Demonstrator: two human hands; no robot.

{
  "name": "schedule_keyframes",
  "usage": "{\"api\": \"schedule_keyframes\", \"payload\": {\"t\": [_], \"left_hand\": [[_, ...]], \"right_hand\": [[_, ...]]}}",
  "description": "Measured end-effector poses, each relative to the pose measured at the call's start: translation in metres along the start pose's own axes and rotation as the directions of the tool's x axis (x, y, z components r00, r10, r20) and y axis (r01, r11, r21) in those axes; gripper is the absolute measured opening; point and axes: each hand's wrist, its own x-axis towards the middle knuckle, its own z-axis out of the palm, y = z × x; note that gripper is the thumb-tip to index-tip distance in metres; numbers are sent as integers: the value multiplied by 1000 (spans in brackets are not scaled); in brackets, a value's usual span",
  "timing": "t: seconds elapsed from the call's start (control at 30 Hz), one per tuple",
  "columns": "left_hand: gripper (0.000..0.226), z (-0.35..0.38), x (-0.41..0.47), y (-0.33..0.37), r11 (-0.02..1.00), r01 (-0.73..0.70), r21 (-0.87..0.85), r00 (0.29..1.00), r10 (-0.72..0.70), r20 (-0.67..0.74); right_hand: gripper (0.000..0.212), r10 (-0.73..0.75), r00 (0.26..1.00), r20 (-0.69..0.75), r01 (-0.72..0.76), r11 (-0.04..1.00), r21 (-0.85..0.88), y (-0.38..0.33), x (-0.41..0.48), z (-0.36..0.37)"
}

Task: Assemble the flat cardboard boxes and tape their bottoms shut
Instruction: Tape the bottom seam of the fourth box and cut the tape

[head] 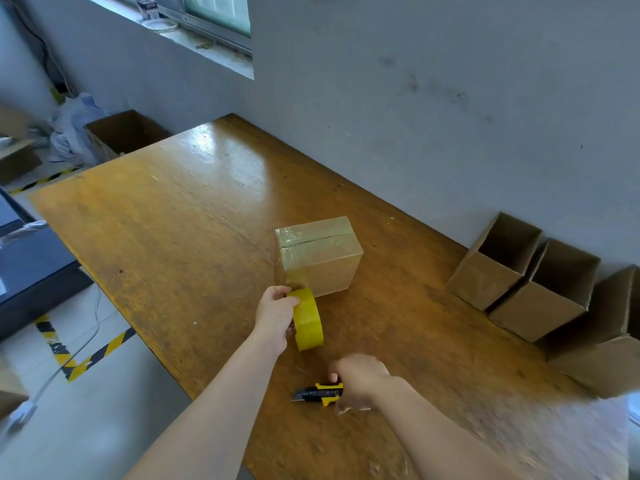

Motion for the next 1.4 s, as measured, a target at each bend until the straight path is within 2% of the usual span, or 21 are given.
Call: {"api": "schedule_keyframes", "payload": {"t": [0.07,0.2,0.33,0.4,0.43,0.53,0.6,0.67,0.8,1.07,1.17,1.23,1.33,1.4], "left_hand": [[16,-1,1,1,1000,-1,5,1000,1,8],[16,-4,4,3,1000,-2,5,1000,2,18],[16,-4,7,5,1000,11,4,999,-11,33],[15,-3,8,5,1000,14,0,999,-14,30],[13,-3,9,5,1000,11,-4,1000,-11,28],[8,-3,10,1,1000,-14,-15,1000,14,20],[9,-3,11,-1,999,-35,-12,999,35,9],[10,-3,12,-2,999,-45,-2,999,45,-1],[11,-6,15,-1,998,-58,32,998,58,-16],[10,-8,19,3,994,-62,85,998,64,-24],[11,-7,19,2,991,-65,115,998,67,-14],[11,-8,18,0,989,-69,132,997,71,-14],[10,-11,18,-3,985,-84,153,996,85,0],[9,-13,20,-2,983,-101,155,995,100,17]], "right_hand": [[42,23,1000,1,-23,1000,-19,4,1,6],[35,65,997,-36,-59,987,151,25,-1,3],[28,94,974,-207,4,905,426,46,-6,-13],[28,147,924,-352,81,825,559,43,-11,-25],[32,185,876,-445,121,809,575,38,-12,-32],[35,156,741,-653,159,904,396,15,-10,-58],[32,56,711,-701,110,976,190,1,-5,-74],[30,-11,687,-726,13,1000,-2,-9,0,-87],[33,-60,688,-723,-104,978,-181,-18,5,-98],[29,-53,732,-680,-206,933,-295,-30,2,-115],[24,-7,790,-613,-266,897,-353,-36,6,-117],[24,73,843,-533,-283,902,-325,-31,10,-108],[29,190,871,-453,-282,948,-145,-16,11,-85],[27,204,916,-347,-230,972,-36,-7,12,-64]]}}
